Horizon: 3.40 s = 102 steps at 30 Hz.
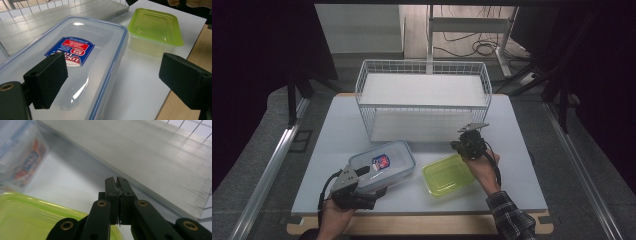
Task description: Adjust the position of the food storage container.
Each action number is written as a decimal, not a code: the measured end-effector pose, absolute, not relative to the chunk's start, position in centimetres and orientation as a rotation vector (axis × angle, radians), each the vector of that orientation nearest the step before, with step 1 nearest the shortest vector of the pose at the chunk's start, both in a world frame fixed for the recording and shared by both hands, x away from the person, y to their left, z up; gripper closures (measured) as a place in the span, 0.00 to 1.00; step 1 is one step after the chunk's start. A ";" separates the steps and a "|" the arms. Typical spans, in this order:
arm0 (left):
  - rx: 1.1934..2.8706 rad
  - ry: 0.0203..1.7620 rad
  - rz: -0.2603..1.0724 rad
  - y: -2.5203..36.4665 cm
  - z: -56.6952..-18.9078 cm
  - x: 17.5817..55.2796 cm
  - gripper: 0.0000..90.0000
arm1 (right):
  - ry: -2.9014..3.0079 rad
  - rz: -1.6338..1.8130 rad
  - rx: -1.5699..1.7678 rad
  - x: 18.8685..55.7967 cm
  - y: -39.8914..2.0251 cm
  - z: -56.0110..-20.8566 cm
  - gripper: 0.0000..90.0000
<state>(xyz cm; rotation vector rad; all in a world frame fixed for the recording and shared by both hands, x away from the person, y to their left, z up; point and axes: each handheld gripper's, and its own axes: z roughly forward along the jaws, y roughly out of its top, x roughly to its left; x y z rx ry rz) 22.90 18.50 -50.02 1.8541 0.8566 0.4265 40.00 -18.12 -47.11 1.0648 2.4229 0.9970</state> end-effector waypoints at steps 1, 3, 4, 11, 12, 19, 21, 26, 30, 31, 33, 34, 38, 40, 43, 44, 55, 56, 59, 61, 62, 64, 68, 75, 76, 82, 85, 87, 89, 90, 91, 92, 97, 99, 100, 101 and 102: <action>1.859 0.852 0.426 18.5 -50.0 22.9 0.10 | 2.432 0.980 1.064 40.2 -18.0 -47.3 0.98; 1.862 0.851 0.426 18.5 -50.0 23.0 0.10 | 2.459 0.944 1.064 40.5 -18.0 -47.6 0.98; 1.862 0.851 0.424 18.4 -50.1 23.0 0.10 | 2.471 0.929 1.066 40.6 -18.0 -47.8 0.98; 1.861 0.849 0.423 18.4 -50.1 23.0 0.10 | 2.514 0.939 1.082 39.1 -18.8 -48.4 0.99; 1.862 0.849 0.421 18.3 -50.1 23.0 0.10 | 2.518 0.939 1.076 38.7 -18.9 -48.4 0.99; 1.868 0.842 0.426 18.1 -50.0 23.1 0.10 | 2.466 1.056 1.045 36.4 -19.6 -47.1 0.97; 1.868 0.842 0.424 18.1 -50.0 23.1 0.10 | 2.469 1.088 1.029 35.5 -19.1 -46.7 0.98; 1.874 0.834 0.425 18.0 -49.9 23.2 0.10 | 2.564 1.111 0.934 33.1 -16.2 -46.9 0.99; 1.875 0.832 0.424 18.0 -49.9 23.2 0.10 | 2.633 1.104 0.818 31.6 -13.4 -47.2 0.99; 1.874 0.832 0.425 18.1 -49.9 23.2 0.10 | 2.642 1.110 0.797 31.4 -12.8 -47.2 0.99; 1.870 0.833 0.425 18.1 -49.9 23.2 0.10 | 2.672 1.122 0.764 30.9 -11.5 -47.3 0.99; 1.870 0.833 0.425 18.2 -49.9 23.1 0.10 | 2.687 1.121 0.744 30.7 -10.9 -47.3 0.99; 1.872 0.831 0.426 18.1 -49.9 23.1 0.10 | 2.740 1.032 0.681 30.0 -9.0 -48.2 0.99; 1.872 0.830 0.427 18.1 -49.9 23.1 0.10 | 2.746 0.970 0.680 30.0 -8.7 -48.8 0.99; 1.874 0.833 0.425 18.1 -49.9 23.1 0.10 | 2.759 0.986 0.721 30.4 -9.2 -49.2 0.99; 1.875 0.833 0.425 18.1 -49.9 23.1 0.10 | 2.754 0.982 0.730 30.6 -9.5 -49.1 0.99; 1.878 0.835 0.429 18.1 -50.0 23.2 0.10 | 2.680 0.928 0.857 31.6 -13.3 -49.0 0.99; 1.879 0.835 0.430 18.1 -50.0 23.2 0.10 | 2.672 0.921 0.860 31.6 -13.8 -49.0 0.99; 1.882 0.837 0.432 18.1 -50.0 23.1 0.10 | 2.648 0.897 0.888 31.9 -15.1 -48.9 0.99; 1.880 0.839 0.429 18.1 -50.0 23.2 0.10 | 2.635 0.895 0.915 32.0 -16.0 -48.8 0.99; 1.880 0.840 0.428 18.1 -50.0 23.2 0.10 | 2.630 0.891 0.935 32.1 -16.5 -48.8 0.99; 1.881 0.843 0.427 18.2 -50.0 23.2 0.10 | 2.613 0.884 0.961 32.3 -17.5 -48.7 0.99; 1.884 0.846 0.428 18.1 -50.0 23.2 0.10 | 2.580 0.876 1.005 32.5 -19.5 -48.6 0.98; 1.893 0.853 0.426 18.0 -50.1 23.2 0.10 | 2.508 0.859 1.093 32.8 -23.1 -48.4 0.97; 1.892 0.856 0.425 18.0 -50.1 23.2 0.10 | 2.498 0.859 1.108 32.8 -23.6 -48.4 0.97; 1.884 0.866 0.414 18.0 -50.2 23.3 0.10 | 2.440 0.861 1.184 33.1 -26.1 -48.2 0.96; 1.878 0.868 0.400 18.1 -50.2 23.4 0.10 | 2.411 0.864 1.220 33.2 -27.3 -48.1 0.96; 1.876 0.880 0.385 18.2 -50.3 23.5 0.10 | 2.399 0.870 1.240 33.3 -27.9 -48.2 0.96; 1.887 0.916 0.376 18.2 -50.3 23.6 0.09 | 2.397 0.876 1.239 33.3 -28.1 -48.2 0.95; 1.891 0.930 0.381 18.3 -50.2 23.6 0.08 | 2.393 0.876 1.232 33.2 -28.0 -48.1 0.94; 1.892 0.943 0.390 18.5 -50.1 23.7 0.07 | 2.393 0.872 1.225 33.2 -28.0 -48.1 0.93; 1.888 0.947 0.393 18.8 -49.9 23.7 0.06 | 2.391 0.875 1.213 33.2 -27.9 -48.1 0.93; 1.864 1.036 0.499 21.2 -49.1 23.6 0.23 | 2.424 0.896 1.146 32.9 -27.2 -48.0 0.94; 1.825 1.062 0.527 22.8 -48.8 23.4 0.40 | 2.426 0.881 1.096 32.7 -26.8 -48.0 0.96; 1.797 1.078 0.522 23.6 -48.7 23.4 0.50 | 2.432 0.878 1.081 32.6 -26.6 -48.0 0.97; 1.774 1.095 0.519 24.4 -48.7 23.5 0.57 | 2.434 0.887 1.068 32.6 -26.4 -48.0 0.98; 1.758 1.117 0.524 25.2 -48.7 23.4 0.64 | 2.437 0.891 1.055 32.5 -26.2 -47.9 0.98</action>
